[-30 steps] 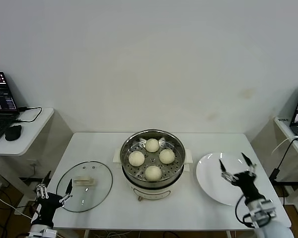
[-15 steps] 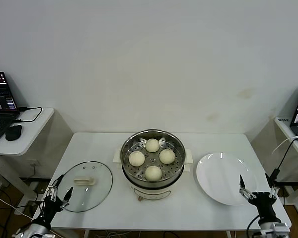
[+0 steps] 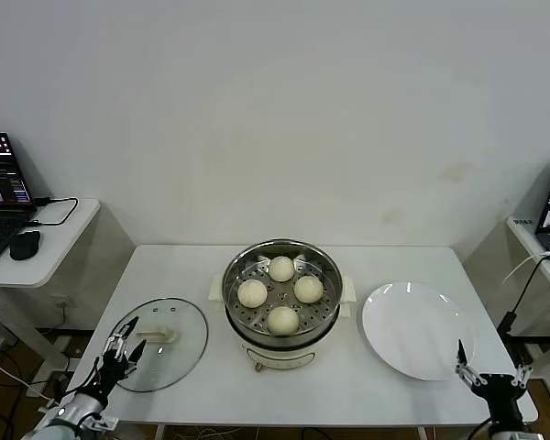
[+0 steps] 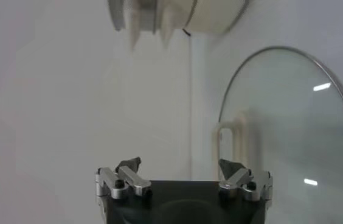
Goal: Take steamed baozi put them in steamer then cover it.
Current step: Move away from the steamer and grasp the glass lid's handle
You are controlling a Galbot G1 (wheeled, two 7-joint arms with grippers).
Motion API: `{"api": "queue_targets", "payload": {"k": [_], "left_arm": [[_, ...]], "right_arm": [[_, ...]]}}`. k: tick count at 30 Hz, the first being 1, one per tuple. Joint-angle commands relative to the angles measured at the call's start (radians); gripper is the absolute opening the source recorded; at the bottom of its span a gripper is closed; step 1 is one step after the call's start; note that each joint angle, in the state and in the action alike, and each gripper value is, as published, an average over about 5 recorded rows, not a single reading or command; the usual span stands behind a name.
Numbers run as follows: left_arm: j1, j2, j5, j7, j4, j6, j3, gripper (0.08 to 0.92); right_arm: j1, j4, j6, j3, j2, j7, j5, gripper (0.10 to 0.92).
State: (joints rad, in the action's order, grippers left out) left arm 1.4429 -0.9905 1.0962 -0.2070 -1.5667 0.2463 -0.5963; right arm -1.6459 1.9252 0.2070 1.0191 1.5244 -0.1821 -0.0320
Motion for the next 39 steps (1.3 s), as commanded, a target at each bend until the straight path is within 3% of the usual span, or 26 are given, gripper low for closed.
{"api": "queue_targets", "payload": {"k": [1, 30, 34, 39], "left_arm": [[-0.129, 0.016, 0.049, 0.003, 0.099, 0.000, 0.075, 0.823], [-0.239, -0.023, 0.050, 0.002, 0.223, -0.016, 0.126, 0.817], [-0.241, -0.022, 0.048, 0.005, 0.234, -0.016, 0.128, 0.747], [-0.248, -0.026, 0.042, -0.004, 0.264, -0.011, 0.130, 0.602]], "right_arm": [[-0.018, 0.001, 0.008, 0.016, 0.019, 0.003, 0.011, 0.823], [-0.011, -0.022, 0.031, 0.000, 0.019, 0.004, 0.032, 0.823], [-0.009, -0.028, 0.032, -0.004, 0.020, 0.005, 0.033, 0.823], [-0.008, -0.033, 0.035, -0.011, 0.022, 0.005, 0.037, 0.823]]}}
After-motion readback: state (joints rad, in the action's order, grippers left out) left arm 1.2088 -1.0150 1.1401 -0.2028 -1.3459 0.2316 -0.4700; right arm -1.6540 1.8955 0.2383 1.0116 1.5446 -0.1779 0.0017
